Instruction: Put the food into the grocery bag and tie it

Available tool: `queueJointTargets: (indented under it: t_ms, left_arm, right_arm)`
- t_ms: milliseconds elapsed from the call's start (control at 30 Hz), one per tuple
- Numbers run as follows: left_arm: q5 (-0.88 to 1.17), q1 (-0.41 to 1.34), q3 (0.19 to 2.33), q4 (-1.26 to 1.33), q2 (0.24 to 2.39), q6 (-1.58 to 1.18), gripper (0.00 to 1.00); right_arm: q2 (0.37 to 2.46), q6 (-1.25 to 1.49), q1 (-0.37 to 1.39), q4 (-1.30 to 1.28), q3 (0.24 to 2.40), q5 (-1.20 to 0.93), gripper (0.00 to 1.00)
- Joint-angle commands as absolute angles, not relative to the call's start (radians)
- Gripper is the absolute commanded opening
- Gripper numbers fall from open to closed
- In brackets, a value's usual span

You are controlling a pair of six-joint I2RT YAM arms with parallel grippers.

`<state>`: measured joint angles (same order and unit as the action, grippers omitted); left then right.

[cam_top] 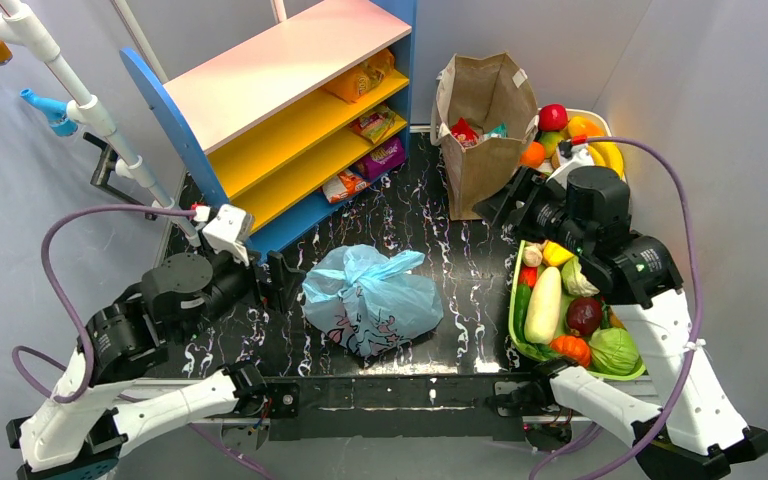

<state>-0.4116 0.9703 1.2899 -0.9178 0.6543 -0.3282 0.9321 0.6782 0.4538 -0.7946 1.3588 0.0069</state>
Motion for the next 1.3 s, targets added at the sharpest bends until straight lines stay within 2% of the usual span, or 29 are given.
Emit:
queueJointTargets:
  t_ms: [0, 333, 633, 800, 967, 1267]
  left_arm:
    - [-0.459, 0.966, 1.343, -1.014, 0.719, -0.315, 0.98]
    - [-0.483, 0.967, 1.411, -0.993, 0.858, -0.233, 0.98]
    - [-0.330, 0.966, 1.432, -0.906, 0.941, -0.223, 0.98]
    - [-0.277, 0.966, 1.442, -0.898, 0.976, -0.265, 0.98]
    - [-0.275, 0.966, 1.420, -0.918, 0.968, -0.285, 0.98]
    - [-0.390, 0.966, 1.403, -0.943, 0.953, -0.257, 0.98]
  right_arm:
    - [0.960, 0.603, 0.457, -0.928, 1.441, 0.151, 0.79]
    - [0.988, 0.544, 0.457, -1.044, 1.499, 0.257, 0.81]
    - [1.073, 0.745, 0.456, -1.028, 1.557, 0.328, 0.85]
    - [1.250, 0.832, 0.448, -0.945, 1.679, 0.373, 0.87]
    - [1.501, 0.898, 0.397, -1.008, 1.909, 0.411, 0.88]
    - [1.831, 1.119, 0.239, -1.110, 2.208, 0.368, 0.89]
